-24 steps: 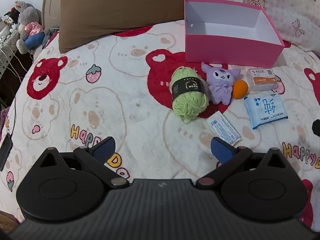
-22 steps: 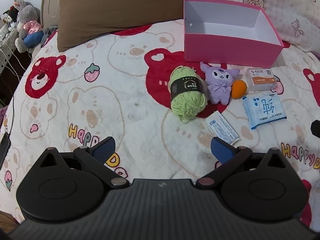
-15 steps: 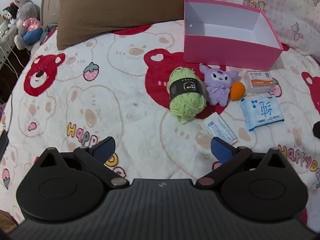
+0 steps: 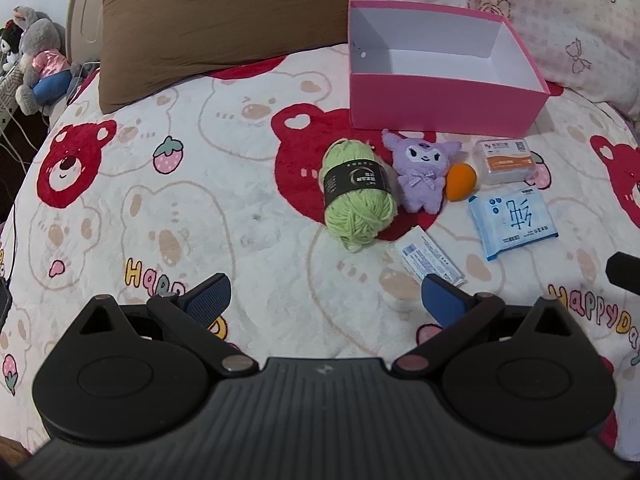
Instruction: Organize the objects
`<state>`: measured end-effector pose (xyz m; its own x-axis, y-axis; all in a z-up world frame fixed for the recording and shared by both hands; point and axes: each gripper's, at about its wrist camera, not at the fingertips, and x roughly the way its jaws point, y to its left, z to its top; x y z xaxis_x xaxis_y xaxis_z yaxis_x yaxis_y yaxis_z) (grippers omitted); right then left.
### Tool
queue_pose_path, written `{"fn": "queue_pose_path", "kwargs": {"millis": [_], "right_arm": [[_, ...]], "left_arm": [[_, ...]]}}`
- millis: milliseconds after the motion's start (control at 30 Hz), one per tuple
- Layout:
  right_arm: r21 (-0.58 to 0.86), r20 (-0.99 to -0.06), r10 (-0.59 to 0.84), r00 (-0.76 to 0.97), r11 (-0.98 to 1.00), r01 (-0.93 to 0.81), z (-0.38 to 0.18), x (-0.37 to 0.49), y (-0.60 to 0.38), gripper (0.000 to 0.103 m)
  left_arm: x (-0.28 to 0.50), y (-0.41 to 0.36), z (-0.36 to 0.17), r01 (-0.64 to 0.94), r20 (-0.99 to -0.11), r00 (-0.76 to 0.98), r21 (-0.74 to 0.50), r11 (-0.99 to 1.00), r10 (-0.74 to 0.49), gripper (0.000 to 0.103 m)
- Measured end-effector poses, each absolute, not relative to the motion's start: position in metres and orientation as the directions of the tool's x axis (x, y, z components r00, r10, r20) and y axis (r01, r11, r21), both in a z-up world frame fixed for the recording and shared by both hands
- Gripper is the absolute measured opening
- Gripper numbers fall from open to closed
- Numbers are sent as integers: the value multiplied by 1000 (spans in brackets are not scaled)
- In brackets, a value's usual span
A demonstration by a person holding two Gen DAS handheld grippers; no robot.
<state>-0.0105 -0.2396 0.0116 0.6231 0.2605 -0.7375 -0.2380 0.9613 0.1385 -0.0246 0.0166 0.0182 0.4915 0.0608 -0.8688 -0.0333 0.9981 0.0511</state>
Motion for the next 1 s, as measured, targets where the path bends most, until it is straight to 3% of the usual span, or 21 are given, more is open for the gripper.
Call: {"fn": "queue_pose_path", "kwargs": {"millis": [1000], "right_arm": [[119, -733, 260, 628, 959, -258, 12, -15, -235, 90]], "left_arm": [[-33, 18, 21, -29, -868, 496, -29, 999, -11, 103]]}}
